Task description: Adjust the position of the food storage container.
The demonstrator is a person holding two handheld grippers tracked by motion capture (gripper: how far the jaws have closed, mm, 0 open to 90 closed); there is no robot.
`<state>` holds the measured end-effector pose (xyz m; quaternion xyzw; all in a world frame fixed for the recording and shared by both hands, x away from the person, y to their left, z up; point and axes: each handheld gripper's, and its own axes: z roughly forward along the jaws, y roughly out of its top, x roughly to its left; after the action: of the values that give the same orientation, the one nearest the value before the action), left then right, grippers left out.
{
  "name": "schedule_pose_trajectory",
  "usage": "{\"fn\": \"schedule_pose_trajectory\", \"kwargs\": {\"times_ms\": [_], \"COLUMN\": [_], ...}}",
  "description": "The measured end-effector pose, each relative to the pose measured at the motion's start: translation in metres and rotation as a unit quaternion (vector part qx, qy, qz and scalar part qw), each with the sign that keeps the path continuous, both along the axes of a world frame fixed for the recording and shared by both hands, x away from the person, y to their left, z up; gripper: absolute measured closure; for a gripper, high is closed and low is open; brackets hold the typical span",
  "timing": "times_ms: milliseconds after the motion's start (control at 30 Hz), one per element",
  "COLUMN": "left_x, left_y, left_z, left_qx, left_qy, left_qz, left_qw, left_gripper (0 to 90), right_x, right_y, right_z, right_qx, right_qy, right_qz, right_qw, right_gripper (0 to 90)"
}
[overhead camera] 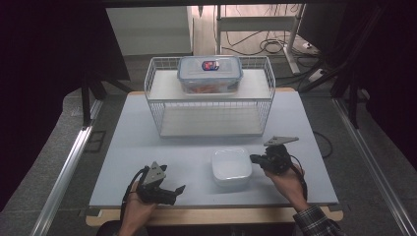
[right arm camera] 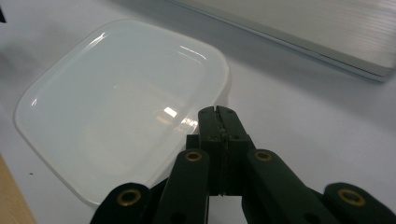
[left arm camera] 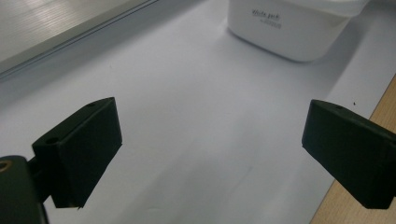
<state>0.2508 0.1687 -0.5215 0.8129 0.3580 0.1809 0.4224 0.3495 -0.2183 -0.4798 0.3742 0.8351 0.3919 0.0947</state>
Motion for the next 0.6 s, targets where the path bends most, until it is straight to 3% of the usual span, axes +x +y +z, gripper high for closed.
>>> {"fn": "schedule_pose_trajectory", "kwargs": {"times_ms": [300,600], "left_x": [0.001,0.001], "left_y": [0.001,0.001], "left_z": [0.0,0.0], "left_qx": [-0.005,-0.003], "left_qy": [0.004,0.003], "left_qz": [0.001,0.0], "left_qw": [1.0,1.0], "left_gripper": [4.5,4.5], "right_x": [-0.012,-0.016], "right_y": [0.03,0.039], "right_z": [-0.001,-0.001], "right_qx": [-0.005,-0.008], "right_qy": [0.017,0.012], "right_qz": [0.045,0.053], "right_qw": [0.9988,0.9985], "right_gripper": [89.5,86.8]}}
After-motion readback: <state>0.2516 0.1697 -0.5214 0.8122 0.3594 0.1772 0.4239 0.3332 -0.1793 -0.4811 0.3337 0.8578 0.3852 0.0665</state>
